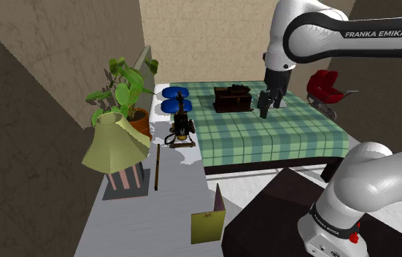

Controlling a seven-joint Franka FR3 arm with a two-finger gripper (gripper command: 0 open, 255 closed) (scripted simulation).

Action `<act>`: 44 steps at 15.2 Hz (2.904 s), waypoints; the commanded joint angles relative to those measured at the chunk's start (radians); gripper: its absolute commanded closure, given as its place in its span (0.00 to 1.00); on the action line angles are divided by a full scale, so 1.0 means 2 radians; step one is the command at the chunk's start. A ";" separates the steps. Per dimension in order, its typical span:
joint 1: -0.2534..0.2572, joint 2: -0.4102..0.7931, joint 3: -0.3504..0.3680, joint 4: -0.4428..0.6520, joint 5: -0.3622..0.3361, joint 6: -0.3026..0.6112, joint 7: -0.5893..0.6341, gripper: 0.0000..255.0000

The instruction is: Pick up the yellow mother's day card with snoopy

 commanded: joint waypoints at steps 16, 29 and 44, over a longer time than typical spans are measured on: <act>0.038 0.005 0.141 -0.164 0.165 0.171 0.255 0.00; 0.047 0.205 0.287 -0.162 0.269 0.402 0.447 0.00; 0.037 0.263 0.304 -0.173 0.263 0.470 0.450 1.00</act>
